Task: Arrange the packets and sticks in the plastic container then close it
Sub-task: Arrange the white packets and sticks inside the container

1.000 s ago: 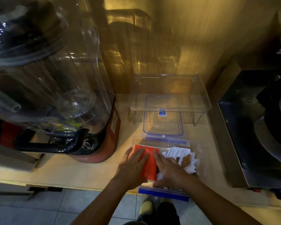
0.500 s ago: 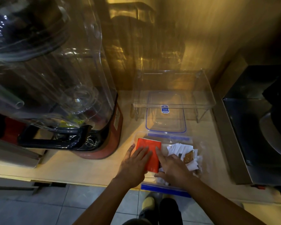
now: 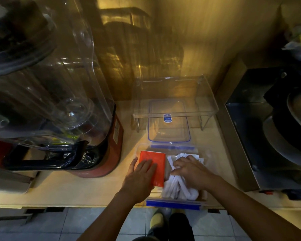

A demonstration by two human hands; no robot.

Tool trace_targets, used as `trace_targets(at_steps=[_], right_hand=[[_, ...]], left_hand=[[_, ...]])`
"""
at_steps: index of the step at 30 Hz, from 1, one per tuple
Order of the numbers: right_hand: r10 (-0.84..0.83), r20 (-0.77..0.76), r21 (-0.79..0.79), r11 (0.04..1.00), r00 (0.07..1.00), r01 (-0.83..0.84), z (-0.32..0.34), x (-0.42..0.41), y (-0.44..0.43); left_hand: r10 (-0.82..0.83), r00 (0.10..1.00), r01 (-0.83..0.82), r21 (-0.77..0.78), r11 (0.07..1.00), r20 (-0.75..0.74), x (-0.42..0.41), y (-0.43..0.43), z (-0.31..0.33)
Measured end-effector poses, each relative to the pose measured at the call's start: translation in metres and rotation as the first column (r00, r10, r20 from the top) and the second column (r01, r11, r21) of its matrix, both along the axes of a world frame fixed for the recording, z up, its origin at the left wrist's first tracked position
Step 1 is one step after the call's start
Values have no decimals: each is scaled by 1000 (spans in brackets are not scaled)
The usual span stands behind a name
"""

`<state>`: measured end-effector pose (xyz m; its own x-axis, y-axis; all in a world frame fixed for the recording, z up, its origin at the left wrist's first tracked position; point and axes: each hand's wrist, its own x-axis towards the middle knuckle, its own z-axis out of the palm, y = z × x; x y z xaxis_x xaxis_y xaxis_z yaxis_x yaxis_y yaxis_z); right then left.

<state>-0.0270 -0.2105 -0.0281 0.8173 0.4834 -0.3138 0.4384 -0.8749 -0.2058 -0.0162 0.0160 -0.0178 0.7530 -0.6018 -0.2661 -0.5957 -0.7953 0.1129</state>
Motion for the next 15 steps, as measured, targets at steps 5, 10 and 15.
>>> trace_targets(at_steps=[5,10,15], right_hand=[[88,17,19,996,996,-88,5,-2,13],[83,25,-4,997,996,-83,8,-1,13],[5,129,179,983,992,-29,14,-2,14]], left_hand=[[0,999,0,-4,1000,-32,6,-1,4],[16,997,-20,-59,998,-72,14,1,8],[146,972,-193,-279,941,-182,18,4,17]])
